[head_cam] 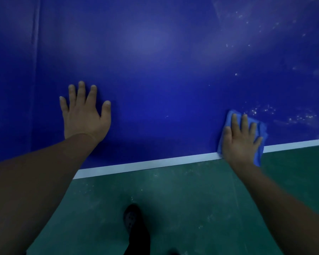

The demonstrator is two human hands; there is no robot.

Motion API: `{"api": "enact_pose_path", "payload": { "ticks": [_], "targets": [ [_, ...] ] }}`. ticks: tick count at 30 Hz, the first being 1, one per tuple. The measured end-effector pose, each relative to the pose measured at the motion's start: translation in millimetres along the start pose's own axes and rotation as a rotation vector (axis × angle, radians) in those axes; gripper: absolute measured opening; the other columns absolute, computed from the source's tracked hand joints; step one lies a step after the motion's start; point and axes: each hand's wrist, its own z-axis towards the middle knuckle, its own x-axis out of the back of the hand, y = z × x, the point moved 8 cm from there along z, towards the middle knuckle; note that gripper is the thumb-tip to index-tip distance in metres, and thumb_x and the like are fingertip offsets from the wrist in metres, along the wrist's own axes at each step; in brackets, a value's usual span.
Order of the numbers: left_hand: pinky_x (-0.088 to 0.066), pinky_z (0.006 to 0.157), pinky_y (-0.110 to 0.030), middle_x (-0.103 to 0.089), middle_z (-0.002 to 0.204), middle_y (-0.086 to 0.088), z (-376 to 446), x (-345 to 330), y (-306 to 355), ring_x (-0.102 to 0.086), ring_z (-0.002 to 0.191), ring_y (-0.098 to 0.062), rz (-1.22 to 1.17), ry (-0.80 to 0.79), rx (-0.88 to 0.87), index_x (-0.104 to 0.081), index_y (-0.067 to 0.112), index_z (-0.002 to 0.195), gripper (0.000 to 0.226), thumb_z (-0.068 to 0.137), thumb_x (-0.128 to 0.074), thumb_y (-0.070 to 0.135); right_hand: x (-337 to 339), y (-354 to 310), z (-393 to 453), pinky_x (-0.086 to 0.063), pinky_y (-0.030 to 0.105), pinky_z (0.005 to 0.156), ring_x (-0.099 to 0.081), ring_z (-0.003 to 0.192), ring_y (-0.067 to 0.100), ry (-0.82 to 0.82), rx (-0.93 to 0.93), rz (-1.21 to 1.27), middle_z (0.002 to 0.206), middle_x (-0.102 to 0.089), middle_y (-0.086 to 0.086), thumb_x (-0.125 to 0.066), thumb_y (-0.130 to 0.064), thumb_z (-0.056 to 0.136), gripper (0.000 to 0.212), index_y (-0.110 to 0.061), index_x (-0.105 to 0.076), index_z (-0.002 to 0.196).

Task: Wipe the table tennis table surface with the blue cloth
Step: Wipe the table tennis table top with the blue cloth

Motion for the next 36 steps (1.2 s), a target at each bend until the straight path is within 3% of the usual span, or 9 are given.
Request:
{"api": "enact_pose_path", "payload": {
  "ticks": [3,7,17,21,23,25,29,33,36],
  "targets": [
    [0.007,0.123,-0.048,-0.006,0.168,-0.006,1.0,4.5,-0.2,0.006,0.154,-0.023,-0.078,0.003,0.021,-0.022,0.018,0.158,0.076,0.095,-0.015,0.061,-4.1,-43.0,-22.2,0.0,0.063,0.118,0.005,0.153,0.03,0.011,-0.008,0.004,0.167,0.003,-0.003,-0.016,-0.047,0.105,0.055,-0.035,-0.006,0.158],
    [0.007,0.124,-0.045,-0.007,0.167,-0.006,-29.7,10.5,12.6,0.004,0.154,-0.02,-0.261,-0.003,-0.035,-0.024,0.014,0.158,0.072,0.097,-0.019,0.052,-21.0,-144.2,-57.9,0.012,0.057,0.116,0.009,0.152,0.028,-0.012,0.423,-0.044,0.166,0.006,-0.007,-0.007,-0.053,0.1,0.059,-0.037,-0.005,0.157],
    [0.002,0.123,-0.052,-0.005,0.167,-0.009,-94.3,-26.4,23.8,0.007,0.154,-0.026,0.106,-0.064,-0.124,-0.017,0.013,0.158,0.073,0.1,-0.006,0.056,-6.2,-94.7,2.1,0.006,0.059,0.119,0.007,0.153,0.028,-0.041,0.375,-0.066,0.167,0.001,-0.006,-0.002,-0.056,0.096,0.066,-0.035,-0.009,0.158],
    [0.005,0.124,-0.05,0.0,0.166,-0.006,-95.0,-26.1,23.5,0.01,0.154,-0.023,0.083,-0.054,-0.124,-0.016,0.015,0.159,0.074,0.099,-0.004,0.057,-17.1,-181.0,-39.6,-0.007,0.069,0.116,-0.008,0.152,0.036,-0.039,1.183,-0.207,0.165,-0.017,0.0,-0.015,-0.052,0.101,0.059,-0.031,-0.028,0.155],
    [0.004,0.124,-0.05,-0.001,0.166,-0.006,-94.1,-26.2,23.7,0.009,0.154,-0.023,0.079,-0.057,-0.13,-0.017,0.016,0.159,0.074,0.099,-0.005,0.058,-27.2,-159.5,-75.3,-0.004,0.067,0.116,-0.009,0.151,0.038,-0.084,1.664,-0.327,0.164,-0.02,0.0,-0.025,-0.048,0.103,0.052,-0.032,-0.035,0.152],
    [0.004,0.124,-0.05,-0.001,0.167,-0.007,-94.2,-25.6,23.3,0.009,0.154,-0.024,0.082,-0.054,-0.129,-0.016,0.016,0.159,0.073,0.099,-0.005,0.058,-21.5,-118.1,-78.3,-0.008,0.068,0.116,-0.013,0.151,0.037,-0.109,1.862,-0.341,0.162,-0.027,0.0,-0.03,-0.046,0.103,0.05,-0.033,-0.04,0.15],
    [0.003,0.124,-0.051,-0.001,0.167,-0.008,-95.7,-24.9,25.3,0.009,0.154,-0.024,0.091,-0.06,-0.132,-0.015,0.016,0.159,0.076,0.098,0.0,0.059,-7.8,-79.2,-11.3,-0.007,0.061,0.118,-0.013,0.151,0.034,-0.078,1.561,-0.353,0.162,-0.023,-0.001,-0.025,-0.05,0.103,0.051,-0.035,-0.028,0.152],
    [0.004,0.124,-0.05,-0.003,0.167,-0.008,-94.8,-22.8,25.4,0.008,0.154,-0.024,0.072,-0.066,-0.117,-0.016,0.016,0.158,0.073,0.099,-0.006,0.056,6.0,-100.7,33.7,-0.003,0.06,0.118,-0.009,0.152,0.03,0.021,0.748,-0.072,0.165,-0.017,-0.003,-0.015,-0.056,0.099,0.06,-0.035,-0.021,0.155],
    [0.005,0.124,-0.05,-0.004,0.167,-0.009,-95.6,-20.5,25.0,0.008,0.154,-0.024,0.074,-0.052,-0.116,-0.016,0.015,0.159,0.073,0.098,-0.008,0.055,-11.8,-128.3,-35.6,-0.009,0.066,0.117,-0.015,0.151,0.034,0.007,0.809,-0.106,0.163,-0.023,0.0,-0.018,-0.051,0.1,0.059,-0.03,-0.031,0.154]
  ]
}}
